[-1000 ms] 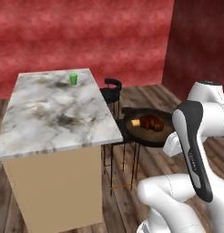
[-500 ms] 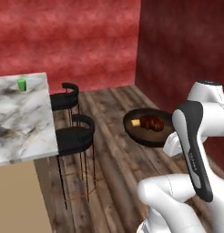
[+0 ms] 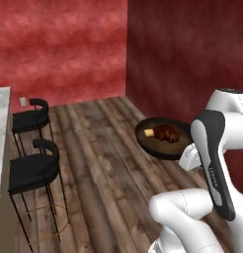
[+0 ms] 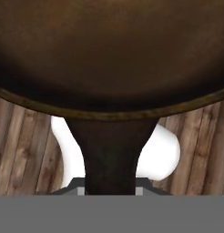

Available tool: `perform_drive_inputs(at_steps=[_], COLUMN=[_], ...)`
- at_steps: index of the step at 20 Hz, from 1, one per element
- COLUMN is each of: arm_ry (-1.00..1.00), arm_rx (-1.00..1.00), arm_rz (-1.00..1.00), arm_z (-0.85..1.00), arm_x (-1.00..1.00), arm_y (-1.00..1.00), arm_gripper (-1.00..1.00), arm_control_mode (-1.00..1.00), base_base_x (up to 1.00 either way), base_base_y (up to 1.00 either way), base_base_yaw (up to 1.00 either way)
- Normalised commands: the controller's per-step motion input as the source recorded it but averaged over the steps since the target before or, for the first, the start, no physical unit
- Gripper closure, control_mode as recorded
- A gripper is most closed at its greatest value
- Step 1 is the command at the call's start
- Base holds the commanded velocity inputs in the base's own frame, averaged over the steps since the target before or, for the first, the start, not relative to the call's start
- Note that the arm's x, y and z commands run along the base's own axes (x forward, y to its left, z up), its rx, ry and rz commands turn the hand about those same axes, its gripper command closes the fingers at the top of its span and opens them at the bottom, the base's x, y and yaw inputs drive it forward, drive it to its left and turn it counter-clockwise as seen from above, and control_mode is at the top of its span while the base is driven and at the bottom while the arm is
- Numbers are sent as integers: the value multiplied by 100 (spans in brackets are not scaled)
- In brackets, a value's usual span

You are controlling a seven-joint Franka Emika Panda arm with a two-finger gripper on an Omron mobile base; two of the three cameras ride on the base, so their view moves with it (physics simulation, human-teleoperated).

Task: Pick up the pan with the steak in it and place it on the dining table. Then place the steak on the plate.

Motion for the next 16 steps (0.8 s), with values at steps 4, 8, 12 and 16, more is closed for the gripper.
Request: perform_drive_inputs(at_steps=[4, 8, 12, 16], arm_ry=[0, 0, 0, 0], arm_rx=[0, 0, 0, 0], arm_rz=[0, 0, 0, 0], arm_z=[0, 0, 0, 0], arm_x=[0, 0, 0, 0], arm_y=[0, 0, 0, 0], arm_gripper=[100, 100, 100, 100], arm_control_mode=[100, 100, 100, 100], base_base_x=[99, 100, 100, 100], base_base_y=[0, 2, 2, 0], base_base_yaw=[-6, -6, -4, -4])
